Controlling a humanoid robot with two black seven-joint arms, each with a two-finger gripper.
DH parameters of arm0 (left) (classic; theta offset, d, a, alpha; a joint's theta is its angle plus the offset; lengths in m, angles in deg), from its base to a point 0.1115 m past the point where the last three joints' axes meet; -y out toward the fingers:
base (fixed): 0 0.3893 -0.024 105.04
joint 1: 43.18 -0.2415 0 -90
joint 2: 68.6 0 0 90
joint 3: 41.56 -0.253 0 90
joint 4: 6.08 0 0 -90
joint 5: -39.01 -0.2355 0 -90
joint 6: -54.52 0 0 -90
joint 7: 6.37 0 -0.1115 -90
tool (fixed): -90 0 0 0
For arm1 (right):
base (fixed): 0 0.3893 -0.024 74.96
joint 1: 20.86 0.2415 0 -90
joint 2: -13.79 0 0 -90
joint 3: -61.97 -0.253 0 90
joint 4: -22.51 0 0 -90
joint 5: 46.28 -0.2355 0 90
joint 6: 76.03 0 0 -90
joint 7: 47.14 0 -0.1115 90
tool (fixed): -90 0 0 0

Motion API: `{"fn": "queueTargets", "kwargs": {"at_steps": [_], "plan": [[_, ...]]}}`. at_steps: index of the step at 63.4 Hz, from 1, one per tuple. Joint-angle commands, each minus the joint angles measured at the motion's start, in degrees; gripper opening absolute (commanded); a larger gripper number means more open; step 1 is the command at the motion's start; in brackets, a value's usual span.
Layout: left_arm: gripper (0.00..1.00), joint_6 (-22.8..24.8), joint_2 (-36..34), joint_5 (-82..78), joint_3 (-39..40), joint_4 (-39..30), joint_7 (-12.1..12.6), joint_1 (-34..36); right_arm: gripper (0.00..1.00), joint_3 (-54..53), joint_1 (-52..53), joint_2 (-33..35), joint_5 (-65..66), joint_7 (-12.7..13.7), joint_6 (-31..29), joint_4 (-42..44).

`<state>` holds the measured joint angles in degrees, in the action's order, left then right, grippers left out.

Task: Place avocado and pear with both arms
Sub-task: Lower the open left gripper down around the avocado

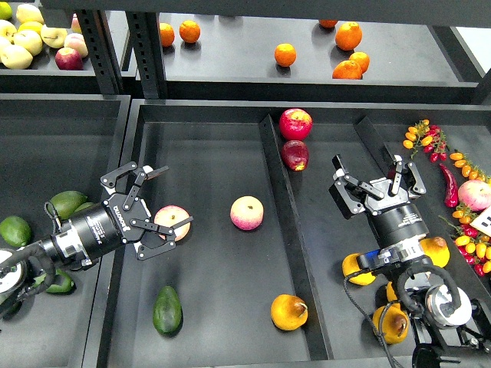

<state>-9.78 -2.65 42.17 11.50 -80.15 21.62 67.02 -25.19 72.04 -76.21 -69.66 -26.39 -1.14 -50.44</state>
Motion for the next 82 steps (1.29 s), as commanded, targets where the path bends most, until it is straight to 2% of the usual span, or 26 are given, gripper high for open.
{"fn": "queueTargets", "kwargs": {"at_steps": [1,13,21,26,27,32,41,58,73,82], "plan": [[0.99,-0.65,-0.82,-4.13,-4.46,0.07,0.01,3.96,1.0,-0.12,0.0,0.0,0.0,0.09,0.0,-0.08],[0.99,-4.35,-2.93,-4.49,-15.0,0.16,0.01,11.78,1.0,-0.12,0.0,0.0,0.0,0.09,0.17,0.0],[0.99,-4.26,-7.68,-4.49,-27.47,0.24,0.01,20.13,1.0,-0.12,0.0,0.0,0.0,0.0,0.26,0.0],[0.99,-3.91,-8.91,-4.75,-34.78,0.51,0.01,24.7,1.0,-0.12,0.0,0.0,0.0,0.0,0.26,0.0],[0.99,-3.82,-9.26,-5.62,-40.53,0.51,0.01,28.19,1.0,-0.12,0.0,0.0,0.0,0.0,0.26,0.0],[0.99,-3.73,-9.17,-6.68,-46.55,0.51,0.01,32.61,1.0,-0.12,0.0,0.0,0.0,0.09,0.35,0.01],[0.99,-3.82,-6.46,-6.95,-56.92,1.47,0.01,40.96,1.0,-0.12,0.0,0.0,0.0,0.09,0.52,0.0],[0.99,-4.26,1.72,-7.12,-74.32,3.06,0.01,49.84,1.0,-0.2,0.0,0.0,-0.09,0.09,0.52,0.0],[0.99,-4.43,8.14,-7.04,-83.21,4.9,0.01,53.8,1.0,-0.12,0.0,0.0,-0.09,0.09,0.52,0.0],[0.99,-4.0,12.0,-6.86,-87.07,9.64,0.01,57.14,1.0,-0.21,0.0,0.0,-0.18,0.09,0.52,-0.08]]}}
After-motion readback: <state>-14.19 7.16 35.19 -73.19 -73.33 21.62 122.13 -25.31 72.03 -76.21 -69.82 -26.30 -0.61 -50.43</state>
